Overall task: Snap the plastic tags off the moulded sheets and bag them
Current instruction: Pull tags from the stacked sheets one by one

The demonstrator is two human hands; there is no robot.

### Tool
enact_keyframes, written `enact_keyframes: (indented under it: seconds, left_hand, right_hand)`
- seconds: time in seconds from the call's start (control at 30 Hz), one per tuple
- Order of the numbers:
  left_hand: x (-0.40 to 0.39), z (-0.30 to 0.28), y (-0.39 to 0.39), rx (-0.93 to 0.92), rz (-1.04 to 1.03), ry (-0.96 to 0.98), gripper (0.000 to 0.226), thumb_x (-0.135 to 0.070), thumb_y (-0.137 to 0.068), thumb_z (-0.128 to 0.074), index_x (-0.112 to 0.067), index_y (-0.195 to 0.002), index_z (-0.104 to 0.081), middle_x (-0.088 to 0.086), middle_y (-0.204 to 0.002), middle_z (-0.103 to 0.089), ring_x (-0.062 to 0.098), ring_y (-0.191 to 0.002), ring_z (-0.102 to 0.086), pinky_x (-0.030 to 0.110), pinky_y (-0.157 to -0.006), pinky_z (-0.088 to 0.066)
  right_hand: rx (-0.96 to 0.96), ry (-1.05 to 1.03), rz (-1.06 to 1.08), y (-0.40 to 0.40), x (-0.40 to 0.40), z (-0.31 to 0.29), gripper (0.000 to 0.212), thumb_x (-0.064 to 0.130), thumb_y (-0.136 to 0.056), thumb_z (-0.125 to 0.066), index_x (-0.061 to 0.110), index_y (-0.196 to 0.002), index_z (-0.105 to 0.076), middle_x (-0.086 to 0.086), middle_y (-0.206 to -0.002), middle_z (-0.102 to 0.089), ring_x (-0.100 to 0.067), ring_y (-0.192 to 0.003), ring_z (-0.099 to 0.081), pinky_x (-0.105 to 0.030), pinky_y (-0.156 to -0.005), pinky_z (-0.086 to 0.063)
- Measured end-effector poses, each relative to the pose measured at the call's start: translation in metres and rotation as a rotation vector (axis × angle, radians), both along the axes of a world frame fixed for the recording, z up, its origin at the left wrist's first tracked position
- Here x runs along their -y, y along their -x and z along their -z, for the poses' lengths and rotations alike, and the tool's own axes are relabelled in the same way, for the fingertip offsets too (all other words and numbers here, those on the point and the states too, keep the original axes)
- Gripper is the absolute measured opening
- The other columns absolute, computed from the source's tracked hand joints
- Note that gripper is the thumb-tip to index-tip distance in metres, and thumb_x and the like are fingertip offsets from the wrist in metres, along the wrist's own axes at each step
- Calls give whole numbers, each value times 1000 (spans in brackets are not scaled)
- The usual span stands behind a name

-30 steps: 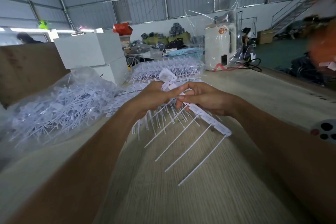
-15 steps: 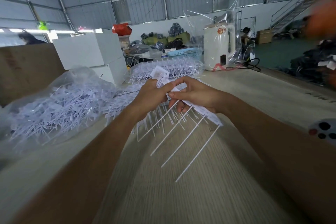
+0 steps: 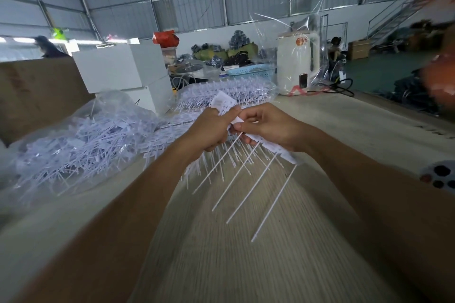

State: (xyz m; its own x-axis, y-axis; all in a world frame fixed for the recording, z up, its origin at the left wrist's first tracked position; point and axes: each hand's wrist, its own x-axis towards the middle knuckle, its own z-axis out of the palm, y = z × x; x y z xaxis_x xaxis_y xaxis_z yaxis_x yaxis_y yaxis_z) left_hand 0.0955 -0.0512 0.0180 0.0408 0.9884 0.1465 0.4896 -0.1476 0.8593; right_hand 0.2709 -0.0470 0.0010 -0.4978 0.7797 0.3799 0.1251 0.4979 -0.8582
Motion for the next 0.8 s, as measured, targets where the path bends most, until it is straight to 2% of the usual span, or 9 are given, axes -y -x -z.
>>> enact_keyframes:
  seconds: [0.1, 0.27, 0.37, 0.43, 0.5, 0.57, 0.63, 0.73, 0.8]
  left_hand:
    - [1, 1, -4, -24, -49, -32, 43, -56, -98, -52, -13, -94, -56, -8, -39, -46, 7, -30, -36, 15, -37, -23]
    - [3, 0, -8, -5, -68, -52, 37, -35, -102, -49, -13, -73, -54, -10, -33, -44, 1, -24, -36, 9, -31, -22]
    - [3, -4, -5, 8, -44, -36, 39, -38, -101, -48, -13, -72, -54, -9, -34, -44, 4, -25, -34, 10, -32, -21]
    - [2, -5, -4, -19, -66, -52, 39, -42, -101, -48, -12, -78, -58, -9, -39, -50, 5, -28, -38, 11, -33, -24]
    - [-2, -5, -1, -229, -136, -125, 38, -44, -101, -45, -11, -94, -62, -3, -66, -61, 8, -49, -54, 16, -47, -39]
    - [-5, -1, 0, -564, -221, -224, 41, -49, -102, -39, -17, -111, -62, 4, -92, -57, 21, -80, -57, 29, -72, -44]
    - [-2, 1, -2, -629, -291, -293, 40, -51, -101, -40, -21, -111, -64, 5, -95, -58, 27, -83, -56, 35, -74, -43]
    - [0, 0, 2, -866, -403, -525, 34, -43, -99, -46, -17, -102, -67, 10, -89, -66, 32, -72, -57, 33, -66, -40]
    - [-3, -2, 7, -807, -326, -578, 35, -45, -99, -46, -18, -105, -68, 12, -93, -70, 36, -79, -64, 35, -69, -47]
  right_hand:
    - [89, -124, 106, 5, 0, -1, 14, 5, -96, -65, -6, -88, -68, -6, -74, -67, -22, -64, -62, -36, -66, -53]
    - [376, -532, 340, 10, -9, 0, 15, 13, -94, -69, 3, -83, -71, -8, -69, -68, -22, -63, -61, -31, -65, -44]
    - [259, -446, 275, 9, -13, 1, 11, 17, -95, -69, 10, -89, -74, 1, -74, -70, -15, -58, -65, -22, -61, -48]
    - [208, -362, 243, 8, -15, 3, 10, 18, -97, -67, 12, -96, -74, -3, -85, -71, -21, -57, -68, -28, -58, -56]
    - [264, -332, 269, 9, -16, 6, 11, 19, -99, -63, 17, -106, -72, -8, -92, -70, -21, -54, -68, -36, -56, -60]
    - [332, -361, 303, 11, -17, 6, 15, 18, -100, -62, 16, -113, -69, -9, -88, -70, -8, -50, -66, -32, -57, -58]
    - [365, -405, 351, 13, -18, 2, 18, 15, -99, -63, 11, -116, -69, -8, -83, -72, 2, -49, -61, -22, -56, -54]
    - [477, -410, 432, 5, -19, 2, 15, 13, -99, -62, 10, -112, -70, -10, -88, -73, -7, -55, -63, -26, -58, -54]
    - [382, -248, 366, -9, -18, 10, 14, 9, -99, -61, 9, -112, -67, -6, -83, -70, -5, -48, -61, -24, -52, -51]
